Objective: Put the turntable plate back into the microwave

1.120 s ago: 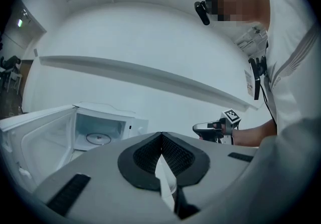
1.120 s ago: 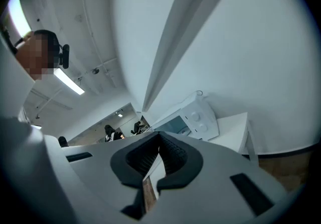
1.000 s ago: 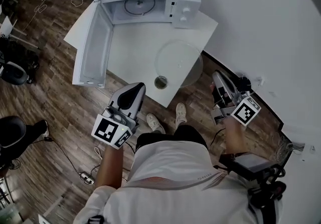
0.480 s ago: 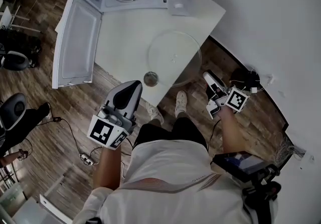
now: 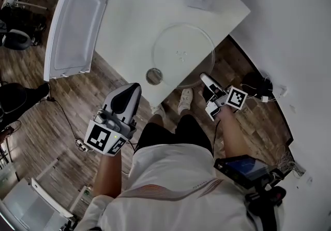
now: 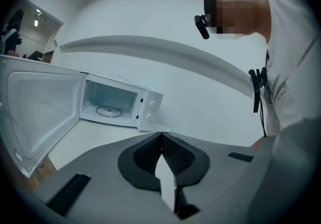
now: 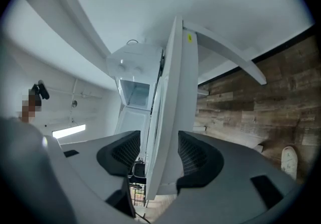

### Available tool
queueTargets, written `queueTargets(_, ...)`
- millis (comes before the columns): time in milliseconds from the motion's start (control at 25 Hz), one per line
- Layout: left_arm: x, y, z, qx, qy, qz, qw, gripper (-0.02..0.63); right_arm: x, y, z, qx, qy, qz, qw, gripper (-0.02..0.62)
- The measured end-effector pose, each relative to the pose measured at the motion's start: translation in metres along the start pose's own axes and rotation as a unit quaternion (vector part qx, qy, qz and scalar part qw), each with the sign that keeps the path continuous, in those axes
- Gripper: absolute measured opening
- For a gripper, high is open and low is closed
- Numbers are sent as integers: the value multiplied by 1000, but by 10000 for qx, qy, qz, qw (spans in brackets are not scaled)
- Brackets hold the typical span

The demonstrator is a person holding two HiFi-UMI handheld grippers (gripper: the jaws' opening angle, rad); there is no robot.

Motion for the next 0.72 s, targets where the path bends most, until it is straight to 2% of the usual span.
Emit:
queueTargets(200,3,-6,-4,2,157,-71,9999,11,-5,-8,17,142,302,435,9985,236)
queueTargets(360,4,-9,-8,-11,219,-122,9997,11,-8,-8,24,110,394,599,9974,120)
queueTargets(600,7,-13,-13,-25,271,-211,9994,11,-3,-5,25,-62,678,808,9944,31)
queueTargets(720,8,-14,-14,-31,259,-239,9994,12,0,-5,26,-141,776,867,9931,29)
Point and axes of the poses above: the fingertips, and each gripper's own axes: z forward along the fingers, x to its left, y out of its top, the point moved 1 cm from there along -z, backward along the fingers, and after that the axes turned 8 degrees about -z, right-handed, at the moved point
